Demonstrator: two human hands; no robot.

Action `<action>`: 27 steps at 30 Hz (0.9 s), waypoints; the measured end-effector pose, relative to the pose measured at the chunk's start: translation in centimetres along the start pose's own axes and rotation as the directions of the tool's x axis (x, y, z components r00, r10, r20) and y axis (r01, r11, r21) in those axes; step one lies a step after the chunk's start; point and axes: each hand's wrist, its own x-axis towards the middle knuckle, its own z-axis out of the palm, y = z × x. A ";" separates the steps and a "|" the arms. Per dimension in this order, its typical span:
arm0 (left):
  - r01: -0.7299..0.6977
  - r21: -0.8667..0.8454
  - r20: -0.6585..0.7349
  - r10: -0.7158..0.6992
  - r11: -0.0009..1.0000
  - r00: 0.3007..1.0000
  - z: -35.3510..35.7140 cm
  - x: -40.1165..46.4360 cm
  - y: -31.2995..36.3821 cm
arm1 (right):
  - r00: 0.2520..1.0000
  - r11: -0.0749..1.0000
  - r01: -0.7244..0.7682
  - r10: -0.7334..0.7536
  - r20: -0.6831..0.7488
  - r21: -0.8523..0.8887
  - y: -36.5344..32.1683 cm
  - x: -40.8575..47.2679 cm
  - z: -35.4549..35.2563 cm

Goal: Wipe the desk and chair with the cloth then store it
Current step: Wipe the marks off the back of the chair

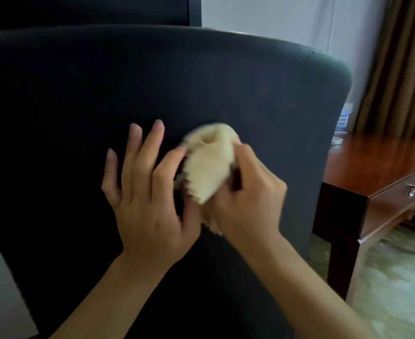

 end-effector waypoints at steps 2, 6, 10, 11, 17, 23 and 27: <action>0.025 -0.014 -0.008 -0.025 1.000 1.000 -0.1 0.0 -0.2 | 0.990 0.991 0.135 -0.135 -0.035 -0.008 -2.0 2.4 1.0; 0.046 0.073 0.028 -0.048 0.996 0.998 -0.1 0.5 0.2 | 0.991 0.997 0.052 -0.058 -0.120 -0.058 1.5 5.4 -0.6; -0.019 0.056 0.053 0.016 0.998 0.998 0.7 2.1 2.6 | 0.902 0.928 -0.374 0.363 -0.233 -0.001 9.2 1.2 -4.3; -0.073 0.018 0.065 0.072 0.997 0.995 1.2 2.6 3.2 | 0.898 0.917 -0.400 0.391 -0.200 -0.003 9.6 -0.5 -4.6; -0.271 -0.034 0.147 0.273 0.962 0.951 3.9 3.5 5.3 | 0.993 0.995 -0.089 0.093 -0.072 0.050 6.7 2.4 -3.2; -0.373 -0.104 0.304 0.386 0.922 0.871 3.8 -0.2 5.4 | 0.834 0.879 -0.466 0.476 -0.280 0.105 11.4 -2.3 -2.6; -0.464 -0.194 0.419 0.501 0.864 0.757 4.3 -3.2 5.6 | 0.413 0.430 -0.898 0.896 -0.166 0.090 12.8 -16.8 -4.0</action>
